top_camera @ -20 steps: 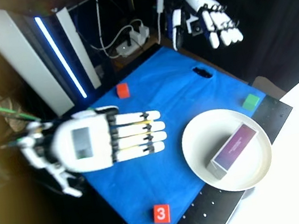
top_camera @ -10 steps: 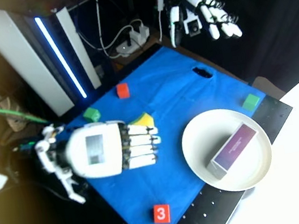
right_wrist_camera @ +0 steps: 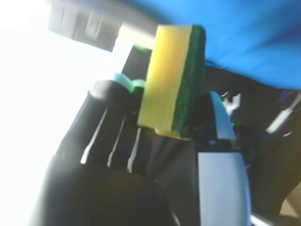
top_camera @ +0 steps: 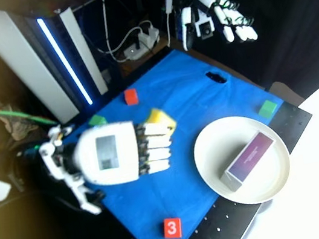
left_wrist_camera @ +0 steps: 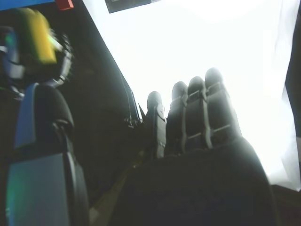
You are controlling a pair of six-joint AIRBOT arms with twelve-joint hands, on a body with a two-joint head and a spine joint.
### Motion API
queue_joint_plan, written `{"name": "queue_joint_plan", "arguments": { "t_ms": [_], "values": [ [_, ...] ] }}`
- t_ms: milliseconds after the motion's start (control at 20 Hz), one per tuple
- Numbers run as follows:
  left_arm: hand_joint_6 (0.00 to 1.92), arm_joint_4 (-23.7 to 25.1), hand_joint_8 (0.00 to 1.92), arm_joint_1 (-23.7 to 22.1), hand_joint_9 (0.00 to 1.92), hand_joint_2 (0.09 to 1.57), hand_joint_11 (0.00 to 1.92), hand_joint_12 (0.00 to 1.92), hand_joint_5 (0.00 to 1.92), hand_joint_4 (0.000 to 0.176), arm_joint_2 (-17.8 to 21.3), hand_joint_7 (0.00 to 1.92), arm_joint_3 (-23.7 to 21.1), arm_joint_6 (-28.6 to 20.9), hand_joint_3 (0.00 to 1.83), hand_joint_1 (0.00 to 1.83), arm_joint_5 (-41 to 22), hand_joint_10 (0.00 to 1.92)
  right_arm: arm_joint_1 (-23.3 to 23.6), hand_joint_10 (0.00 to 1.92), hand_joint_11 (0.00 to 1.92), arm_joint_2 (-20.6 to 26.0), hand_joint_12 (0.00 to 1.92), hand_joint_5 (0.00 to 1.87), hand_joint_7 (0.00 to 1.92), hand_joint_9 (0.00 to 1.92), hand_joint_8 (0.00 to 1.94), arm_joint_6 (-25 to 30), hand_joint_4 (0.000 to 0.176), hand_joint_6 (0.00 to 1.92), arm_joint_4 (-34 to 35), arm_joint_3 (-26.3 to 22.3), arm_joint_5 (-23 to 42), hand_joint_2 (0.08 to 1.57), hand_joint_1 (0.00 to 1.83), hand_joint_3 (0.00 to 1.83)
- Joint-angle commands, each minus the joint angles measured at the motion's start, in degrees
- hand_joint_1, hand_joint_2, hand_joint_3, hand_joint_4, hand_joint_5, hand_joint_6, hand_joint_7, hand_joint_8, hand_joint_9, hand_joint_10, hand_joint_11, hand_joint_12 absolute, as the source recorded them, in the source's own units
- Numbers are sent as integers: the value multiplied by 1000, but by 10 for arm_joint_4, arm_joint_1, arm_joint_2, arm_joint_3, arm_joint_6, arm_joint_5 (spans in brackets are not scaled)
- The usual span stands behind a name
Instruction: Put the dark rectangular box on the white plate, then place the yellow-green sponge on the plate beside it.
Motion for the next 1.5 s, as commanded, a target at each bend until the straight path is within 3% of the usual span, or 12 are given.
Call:
{"name": "queue_joint_plan", "arguments": {
  "t_ms": [0,200,500,600,700,750,800,900,1000,1050,1100,1450],
  "values": [
    [2,4,1,-1,27,942,0,8,210,113,-2,107,0,-4,0,856,-75,3,18,1859,954,-11,1919,866,783,864,1618,1,0,1173,23,10,65,1120,1126,16],
    [9,5,7,-1,42,930,9,4,232,94,-5,125,3,-6,0,852,-67,8,64,1463,371,-69,1715,777,894,658,1257,-1,0,1251,27,68,45,1186,1181,2],
    [6,11,1,-1,39,940,2,1,239,86,-11,116,12,-13,1,852,-59,4,109,1510,854,-133,1807,804,955,831,1188,-31,0,1182,25,126,-25,1165,1204,0],
    [0,13,1,-2,46,943,22,10,223,103,-13,116,13,-16,2,862,-61,6,110,1121,546,-136,1591,491,613,646,822,-34,0,338,24,130,-32,1008,999,0],
    [0,13,0,-2,47,945,37,17,210,110,-13,112,13,-17,2,876,-62,6,110,1122,568,-136,1577,393,537,622,409,-34,23,84,24,131,-37,979,921,0],
    [1,12,3,-2,57,953,47,25,202,119,-13,118,13,-19,5,857,-62,8,110,861,116,-136,1534,51,349,329,41,-34,97,2,25,132,-38,936,749,0],
    [3,12,6,-2,64,952,53,28,207,116,-13,127,13,-19,4,854,-62,10,110,733,26,-136,1554,9,345,342,11,-34,94,0,25,132,-39,912,735,0],
    [4,12,5,-2,71,953,52,33,212,102,-13,131,13,-22,3,872,-65,9,110,701,0,-135,1226,0,224,173,0,-34,147,0,26,131,-39,898,632,0],
    [4,12,6,-1,80,958,63,40,215,91,-14,137,13,-24,5,881,-66,11,110,1011,0,-135,1381,0,408,193,78,-34,151,0,26,126,-39,907,614,1],
    [6,12,6,-1,82,952,70,47,224,116,-14,141,13,-25,1,864,-67,9,110,136,0,-135,496,0,37,7,2,-34,175,0,26,119,-39,881,590,2],
    [7,11,5,-1,81,953,74,51,227,114,-14,141,12,-26,2,855,-68,8,110,26,0,-135,98,0,7,1,0,-34,176,0,26,112,-38,875,577,2],
    [4,10,4,0,66,933,69,75,222,126,-11,126,9,-33,0,800,-96,3,75,0,0,-53,0,0,0,0,0,-34,176,0,74,33,78,876,581,0]
  ]
}}
